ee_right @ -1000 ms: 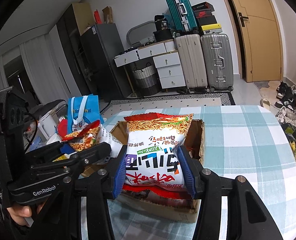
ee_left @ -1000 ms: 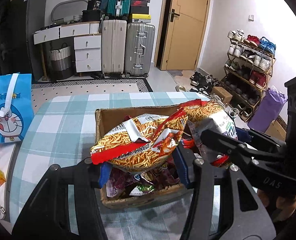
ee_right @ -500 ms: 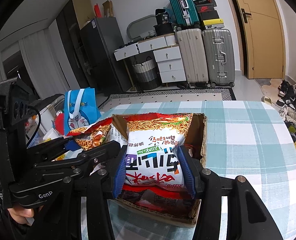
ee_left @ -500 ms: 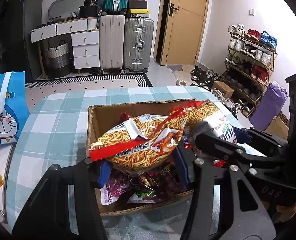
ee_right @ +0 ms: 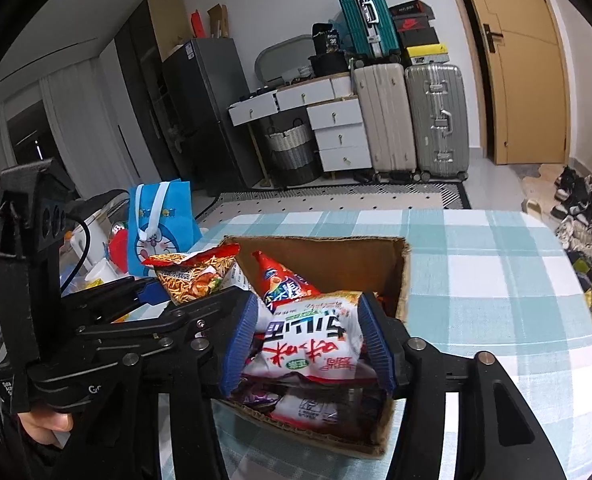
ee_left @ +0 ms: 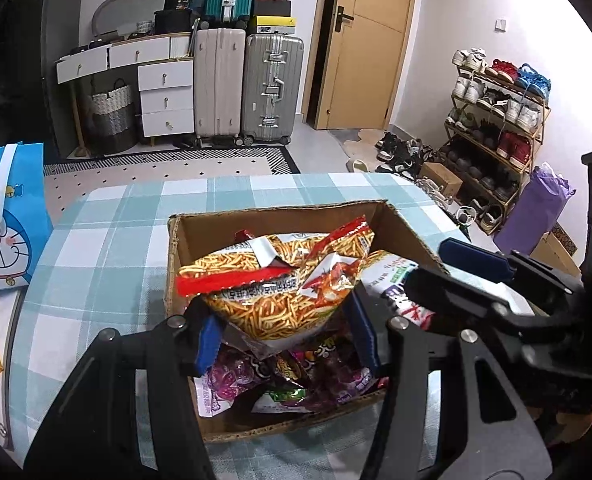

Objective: Organize snacks

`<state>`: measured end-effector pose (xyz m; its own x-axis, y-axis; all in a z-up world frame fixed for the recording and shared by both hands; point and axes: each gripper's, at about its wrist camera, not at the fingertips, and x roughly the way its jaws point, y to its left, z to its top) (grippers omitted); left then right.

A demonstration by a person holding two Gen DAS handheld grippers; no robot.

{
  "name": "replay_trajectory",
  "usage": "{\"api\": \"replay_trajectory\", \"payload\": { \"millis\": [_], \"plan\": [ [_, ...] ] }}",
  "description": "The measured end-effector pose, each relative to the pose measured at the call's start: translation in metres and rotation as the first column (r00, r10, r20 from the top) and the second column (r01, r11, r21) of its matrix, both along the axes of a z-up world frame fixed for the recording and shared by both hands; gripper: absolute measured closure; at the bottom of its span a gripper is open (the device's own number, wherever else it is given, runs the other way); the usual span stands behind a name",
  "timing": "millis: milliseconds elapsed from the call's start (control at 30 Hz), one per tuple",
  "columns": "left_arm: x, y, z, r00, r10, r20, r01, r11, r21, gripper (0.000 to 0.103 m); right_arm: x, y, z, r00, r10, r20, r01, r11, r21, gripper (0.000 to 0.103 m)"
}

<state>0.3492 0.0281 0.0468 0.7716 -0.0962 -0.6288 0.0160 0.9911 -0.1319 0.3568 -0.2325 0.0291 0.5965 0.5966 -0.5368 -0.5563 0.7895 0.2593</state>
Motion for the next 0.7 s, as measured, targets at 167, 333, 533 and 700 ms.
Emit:
{"api": "replay_trajectory", "payload": {
  "millis": [167, 333, 533, 700],
  "plan": [
    [0.001, 0.000, 0.002, 1.000, 0.013, -0.021, -0.013, 1.000, 0.005, 0.022, -0.008, -0.008, 0.004, 1.000, -0.014, 0.023, 0.014, 1.000, -0.020, 0.019],
    [-0.019, 0.002, 0.012, 1.000, 0.020, 0.016, -0.021, 0.999, 0.030, 0.003, -0.018, -0.025, 0.006, 0.997, -0.062, 0.037, 0.063, 0.998, -0.030, 0.004],
    [-0.052, 0.012, 0.019, 0.997, 0.063, 0.053, -0.065, 0.997, 0.040, 0.001, -0.029, -0.040, 0.005, 0.996, -0.082, 0.034, 0.083, 0.996, -0.030, 0.001],
    [-0.082, 0.018, 0.018, 0.995, 0.073, 0.074, -0.078, 0.995, 0.058, 0.001, -0.044, -0.044, 0.003, 0.997, -0.073, 0.040, 0.074, 0.997, -0.023, 0.001]
  ]
}}
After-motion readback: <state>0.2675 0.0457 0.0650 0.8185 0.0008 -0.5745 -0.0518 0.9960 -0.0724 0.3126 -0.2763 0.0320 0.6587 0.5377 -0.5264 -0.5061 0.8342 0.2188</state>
